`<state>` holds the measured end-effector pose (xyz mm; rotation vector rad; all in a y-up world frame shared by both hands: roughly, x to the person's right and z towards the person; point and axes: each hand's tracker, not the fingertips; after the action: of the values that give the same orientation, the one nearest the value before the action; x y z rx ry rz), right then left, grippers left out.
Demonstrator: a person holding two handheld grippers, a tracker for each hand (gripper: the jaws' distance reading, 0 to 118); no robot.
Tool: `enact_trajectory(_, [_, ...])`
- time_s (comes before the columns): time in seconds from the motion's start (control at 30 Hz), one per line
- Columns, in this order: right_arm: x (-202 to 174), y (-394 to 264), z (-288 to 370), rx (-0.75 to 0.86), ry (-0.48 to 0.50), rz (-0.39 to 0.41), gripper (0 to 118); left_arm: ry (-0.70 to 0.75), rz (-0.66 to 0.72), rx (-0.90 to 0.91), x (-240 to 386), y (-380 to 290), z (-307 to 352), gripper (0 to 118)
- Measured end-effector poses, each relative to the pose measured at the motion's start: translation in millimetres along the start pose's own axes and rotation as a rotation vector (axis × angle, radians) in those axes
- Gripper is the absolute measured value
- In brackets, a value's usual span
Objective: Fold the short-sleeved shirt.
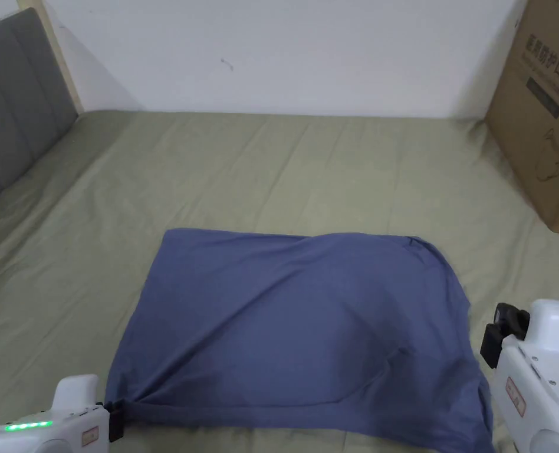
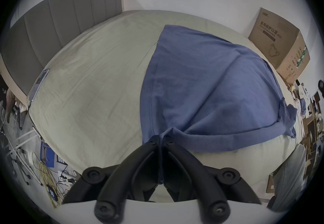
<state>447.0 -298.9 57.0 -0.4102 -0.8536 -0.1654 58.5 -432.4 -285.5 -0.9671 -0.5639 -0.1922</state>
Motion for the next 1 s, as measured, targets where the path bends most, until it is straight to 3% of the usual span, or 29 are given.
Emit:
enact_trajectory(0.03, [6,-8,-2,-0.033,-0.003,-0.006,4,0.002,-0.003,0.009,0,2,3,3])
enact_trajectory(0.07, [11,-17,-4,-0.079,-0.008,-0.012,20,-0.002,-0.005,0.014,0,4,7,3])
enact_trajectory(0.13, [22,-38,-12,-0.18,-0.01,-0.035,68,-0.011,0.0,0.04,1,9,16,3])
enact_trajectory(0.17, [28,-52,-17,-0.242,-0.008,-0.048,85,-0.019,0.005,0.047,2,12,20,3])
enact_trajectory(0.23, [36,-76,-26,-0.342,-0.015,-0.069,105,-0.021,0.005,0.063,3,16,25,3])
enact_trajectory(0.27, [38,-88,-30,-0.388,-0.013,-0.069,109,-0.021,0.002,0.068,4,19,25,3])
enact_trajectory(0.4, [40,-122,-44,-0.526,0.024,-0.071,108,-0.028,0.003,0.074,6,24,26,3])
enact_trajectory(0.47, [38,-134,-52,-0.572,0.041,-0.062,95,-0.031,0.008,0.075,8,25,26,3])
enact_trajectory(0.53, [35,-139,-58,-0.597,0.055,-0.046,58,-0.031,0.006,0.072,9,26,25,3])
enact_trajectory(0.6, [35,-144,-64,-0.614,0.096,-0.073,44,-0.03,0.002,0.064,10,27,24,3])
enact_trajectory(0.63, [36,-142,-62,-0.606,0.09,-0.086,22,-0.03,0.001,0.063,10,27,24,3])
enact_trajectory(0.67, [36,-140,-61,-0.597,0.101,-0.093,8,-0.029,0.001,0.063,10,28,24,3])
enact_trajectory(0.73, [35,-128,-51,-0.534,0.114,-0.121,7,-0.028,0.007,0.068,10,30,26,3])
enact_trajectory(1.0, [25,-59,-50,-0.393,0.13,-0.079,7,-0.039,0.054,0.123,7,71,26,3])
